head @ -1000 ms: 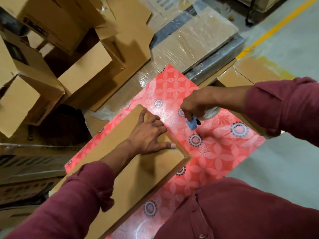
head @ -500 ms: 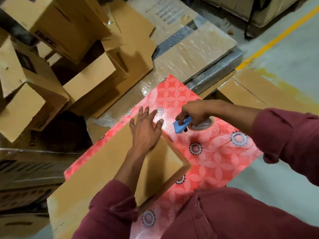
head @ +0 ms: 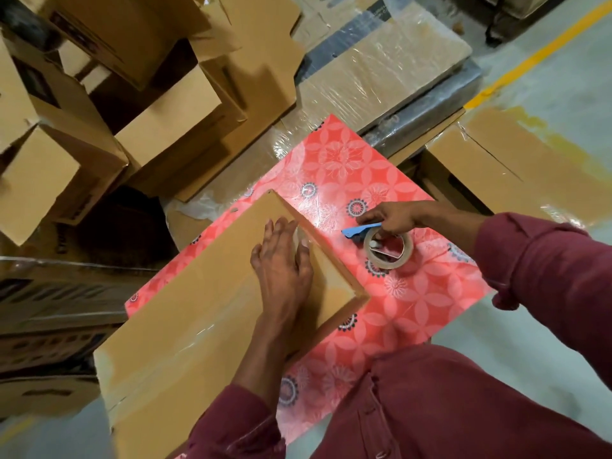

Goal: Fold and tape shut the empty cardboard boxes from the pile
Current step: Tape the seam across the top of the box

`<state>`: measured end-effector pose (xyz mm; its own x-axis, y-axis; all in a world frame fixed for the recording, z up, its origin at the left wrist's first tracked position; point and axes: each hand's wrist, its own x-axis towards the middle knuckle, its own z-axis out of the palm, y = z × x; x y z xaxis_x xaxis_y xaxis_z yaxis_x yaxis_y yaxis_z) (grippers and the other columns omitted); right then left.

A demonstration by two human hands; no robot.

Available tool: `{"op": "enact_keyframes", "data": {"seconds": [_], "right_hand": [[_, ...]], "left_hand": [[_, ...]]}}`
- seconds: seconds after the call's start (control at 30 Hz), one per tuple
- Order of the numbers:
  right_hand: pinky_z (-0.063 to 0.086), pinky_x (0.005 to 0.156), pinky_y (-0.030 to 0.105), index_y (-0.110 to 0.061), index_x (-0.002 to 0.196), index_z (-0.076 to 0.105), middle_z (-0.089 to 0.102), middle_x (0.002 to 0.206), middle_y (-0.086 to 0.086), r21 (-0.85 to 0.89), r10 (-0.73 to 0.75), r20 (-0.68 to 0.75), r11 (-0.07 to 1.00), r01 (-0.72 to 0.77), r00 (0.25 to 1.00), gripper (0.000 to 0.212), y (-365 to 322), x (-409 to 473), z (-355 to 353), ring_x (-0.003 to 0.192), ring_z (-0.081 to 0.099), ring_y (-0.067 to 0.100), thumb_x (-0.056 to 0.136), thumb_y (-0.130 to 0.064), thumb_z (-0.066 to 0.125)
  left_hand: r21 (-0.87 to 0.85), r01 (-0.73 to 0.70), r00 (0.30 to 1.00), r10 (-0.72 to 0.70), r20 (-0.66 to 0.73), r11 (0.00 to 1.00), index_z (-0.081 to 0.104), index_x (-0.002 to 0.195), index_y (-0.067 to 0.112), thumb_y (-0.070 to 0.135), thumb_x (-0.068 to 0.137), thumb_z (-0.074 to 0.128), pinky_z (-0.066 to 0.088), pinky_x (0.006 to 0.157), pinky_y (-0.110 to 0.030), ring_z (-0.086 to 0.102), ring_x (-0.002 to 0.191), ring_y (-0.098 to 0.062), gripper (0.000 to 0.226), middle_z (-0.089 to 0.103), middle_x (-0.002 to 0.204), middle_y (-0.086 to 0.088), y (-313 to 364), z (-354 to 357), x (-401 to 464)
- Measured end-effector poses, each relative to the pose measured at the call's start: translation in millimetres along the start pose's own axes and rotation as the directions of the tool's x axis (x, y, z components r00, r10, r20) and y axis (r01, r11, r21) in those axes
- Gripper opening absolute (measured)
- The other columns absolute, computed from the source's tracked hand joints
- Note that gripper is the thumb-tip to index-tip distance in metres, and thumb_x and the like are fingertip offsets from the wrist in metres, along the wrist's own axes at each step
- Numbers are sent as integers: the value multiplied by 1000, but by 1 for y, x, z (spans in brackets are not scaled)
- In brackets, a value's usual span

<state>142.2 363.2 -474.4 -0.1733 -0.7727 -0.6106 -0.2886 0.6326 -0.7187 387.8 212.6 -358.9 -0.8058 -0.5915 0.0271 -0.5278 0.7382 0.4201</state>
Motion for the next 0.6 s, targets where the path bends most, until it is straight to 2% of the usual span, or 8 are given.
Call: {"op": "enact_keyframes", "data": {"seconds": [0.07,0.1,0.23,0.33,0.4,0.5,0.53,0.6], "right_hand": [[51,104,42,-17,138,65,70,131,4,-68,-5,-16,998,4,1000,56,-4,-2,4,119,64,28,85,0,63],[51,103,41,-16,137,65,70,129,5,-116,7,-36,993,-11,999,55,-8,-5,6,118,64,29,84,-1,63],[49,101,40,-8,152,46,59,143,17,-285,40,-155,955,-83,987,65,-22,-9,17,124,58,38,87,-5,58],[55,89,50,-13,143,54,63,135,13,-441,-85,-304,895,-61,949,62,-51,-21,23,117,59,39,82,-10,60],[53,94,51,-15,144,56,59,143,8,-477,-274,-453,878,29,849,68,-91,-29,37,123,57,39,77,-6,55],[53,95,50,-18,135,65,64,137,3,-524,-542,-602,822,222,587,62,-168,-40,80,116,59,38,75,-13,50],[52,95,49,-17,132,67,65,135,3,-542,-596,-597,793,277,537,60,-193,-40,99,116,60,37,75,-13,52],[50,96,48,-18,130,68,65,135,0,-571,-661,-539,742,350,523,58,-242,-39,145,120,59,32,74,-13,56]], "left_hand": [[2,2,1000,-2,3,1000,56,147,23,37,100,46,18,121,-46,24,157,-15,50,45,162,-3,-1,-2,-3],[-4,6,1000,-6,2,1000,56,147,23,37,100,46,19,121,-47,25,157,-16,50,45,162,-2,-2,-3,-5],[-49,15,999,-17,-33,999,58,146,23,37,99,51,25,119,-48,32,154,-19,49,48,159,-4,-11,-9,-15],[-108,22,998,-29,-64,994,59,145,22,36,98,54,31,119,-50,38,151,-22,49,51,157,-5,-27,-17,-28],[-171,20,993,-40,-113,985,61,143,22,34,98,58,36,118,-53,43,149,-22,46,54,154,-5,-48,-29,-37],[-258,6,978,-60,-202,966,65,138,20,33,97,58,43,115,-47,50,143,-19,43,59,149,-5,-84,-56,-53],[-285,17,970,-85,-228,958,66,137,19,36,97,56,43,115,-44,49,142,-17,45,59,149,-4,-98,-67,-60],[-348,53,948,-157,-277,936,66,138,20,40,97,52,48,112,-43,48,142,-12,48,59,150,0,-128,-92,-76]]}}
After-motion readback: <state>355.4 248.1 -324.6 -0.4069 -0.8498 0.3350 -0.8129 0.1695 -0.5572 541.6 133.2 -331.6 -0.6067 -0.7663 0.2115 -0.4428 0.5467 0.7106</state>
